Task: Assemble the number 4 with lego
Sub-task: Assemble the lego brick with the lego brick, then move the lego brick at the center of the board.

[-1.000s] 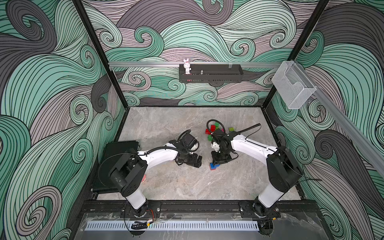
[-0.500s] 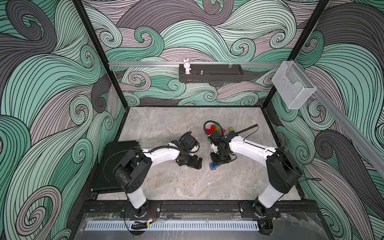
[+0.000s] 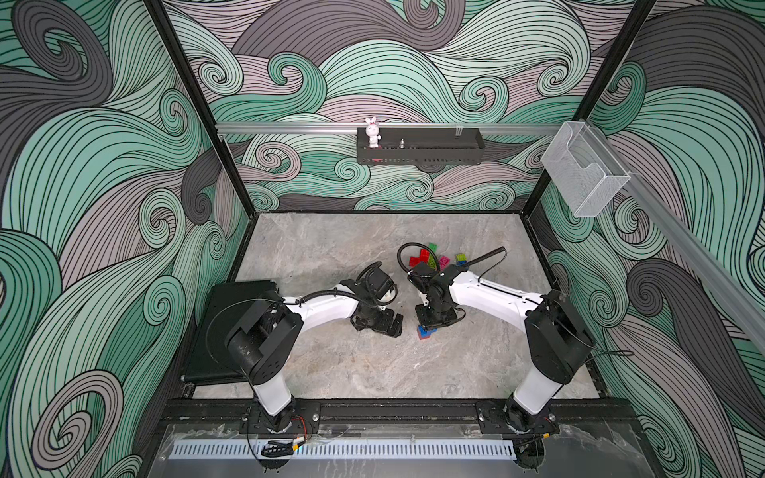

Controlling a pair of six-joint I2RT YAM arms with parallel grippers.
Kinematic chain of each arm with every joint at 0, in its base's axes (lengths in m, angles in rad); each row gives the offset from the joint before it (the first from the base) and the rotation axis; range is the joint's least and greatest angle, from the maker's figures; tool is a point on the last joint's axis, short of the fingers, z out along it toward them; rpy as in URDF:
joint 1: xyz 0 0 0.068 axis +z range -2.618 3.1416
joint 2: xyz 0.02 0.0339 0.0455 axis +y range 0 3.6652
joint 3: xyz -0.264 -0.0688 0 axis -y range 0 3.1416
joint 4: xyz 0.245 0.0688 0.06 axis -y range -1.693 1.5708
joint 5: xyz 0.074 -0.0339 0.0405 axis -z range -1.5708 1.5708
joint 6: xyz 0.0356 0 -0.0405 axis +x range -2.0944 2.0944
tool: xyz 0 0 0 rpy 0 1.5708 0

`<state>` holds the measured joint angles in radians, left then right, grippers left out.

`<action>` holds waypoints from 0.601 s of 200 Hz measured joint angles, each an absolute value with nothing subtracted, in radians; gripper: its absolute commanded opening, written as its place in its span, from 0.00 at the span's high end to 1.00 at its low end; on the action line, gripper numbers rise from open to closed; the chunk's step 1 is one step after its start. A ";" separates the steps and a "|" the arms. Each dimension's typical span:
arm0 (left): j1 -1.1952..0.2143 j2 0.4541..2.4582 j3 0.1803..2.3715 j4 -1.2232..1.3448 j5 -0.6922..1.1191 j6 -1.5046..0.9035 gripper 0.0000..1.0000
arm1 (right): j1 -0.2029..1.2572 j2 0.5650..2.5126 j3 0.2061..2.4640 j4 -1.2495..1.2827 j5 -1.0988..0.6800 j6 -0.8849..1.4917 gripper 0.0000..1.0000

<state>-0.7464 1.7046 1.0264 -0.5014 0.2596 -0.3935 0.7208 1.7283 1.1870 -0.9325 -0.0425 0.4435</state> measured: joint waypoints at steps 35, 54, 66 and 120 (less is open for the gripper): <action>-0.746 1.705 1.026 -0.501 0.260 -0.392 0.01 | 0.721 1.726 1.201 -0.970 -0.044 0.471 0.33; -0.746 1.705 1.026 -0.501 0.260 -0.392 0.01 | 0.720 1.706 1.220 -0.977 -0.046 0.476 0.30; -0.746 1.705 1.026 -0.501 0.260 -0.392 0.01 | 0.716 1.681 1.237 -0.979 -0.048 0.475 0.27; -0.746 1.678 1.026 -0.490 0.231 -0.393 0.01 | 0.523 1.618 1.318 -0.861 -0.088 0.364 0.13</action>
<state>-0.7464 1.6783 1.0260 -0.4900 0.2306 -0.3931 0.5228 1.6176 1.3178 -0.8612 -0.0883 0.3641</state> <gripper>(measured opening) 0.985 0.870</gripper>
